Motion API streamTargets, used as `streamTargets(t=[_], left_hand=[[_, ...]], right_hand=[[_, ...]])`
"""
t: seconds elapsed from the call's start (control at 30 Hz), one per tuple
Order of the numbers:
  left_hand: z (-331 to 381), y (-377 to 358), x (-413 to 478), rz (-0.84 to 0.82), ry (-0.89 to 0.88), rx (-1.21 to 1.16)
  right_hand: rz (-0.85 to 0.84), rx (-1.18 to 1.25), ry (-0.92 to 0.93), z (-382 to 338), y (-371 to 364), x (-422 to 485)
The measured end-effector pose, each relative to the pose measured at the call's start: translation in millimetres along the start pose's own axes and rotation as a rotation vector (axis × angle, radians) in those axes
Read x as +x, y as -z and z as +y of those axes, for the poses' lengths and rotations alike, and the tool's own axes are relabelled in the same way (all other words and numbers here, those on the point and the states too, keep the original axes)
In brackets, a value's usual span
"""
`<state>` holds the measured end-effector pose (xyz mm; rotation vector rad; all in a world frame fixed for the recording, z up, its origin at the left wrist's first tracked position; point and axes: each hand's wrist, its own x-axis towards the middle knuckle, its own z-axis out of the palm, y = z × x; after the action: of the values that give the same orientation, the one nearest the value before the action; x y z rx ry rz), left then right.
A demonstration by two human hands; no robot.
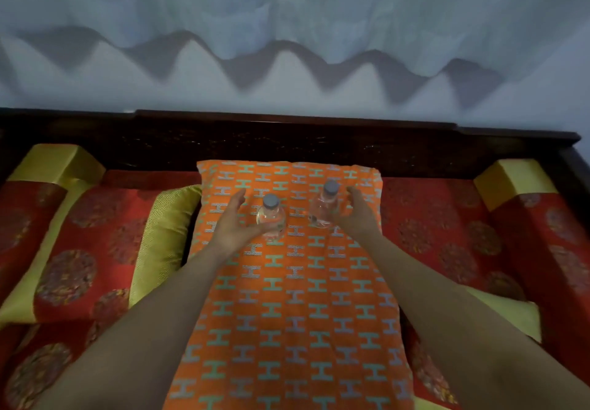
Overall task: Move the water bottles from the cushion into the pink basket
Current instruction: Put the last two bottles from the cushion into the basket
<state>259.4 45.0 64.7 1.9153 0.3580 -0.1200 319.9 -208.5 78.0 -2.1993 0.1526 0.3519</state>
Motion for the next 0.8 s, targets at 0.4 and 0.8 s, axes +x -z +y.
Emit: streamTargets(t=[0.4,0.8], left_hand=[[-27,-29,35,0.016,-0.054,-0.042],[-7,-21,-1,0.076,-0.169,-0.125]], right_hand=[[0.07,0.132,0.15,24,-25,53],[0.15,0.297,0.176,23,7,1]])
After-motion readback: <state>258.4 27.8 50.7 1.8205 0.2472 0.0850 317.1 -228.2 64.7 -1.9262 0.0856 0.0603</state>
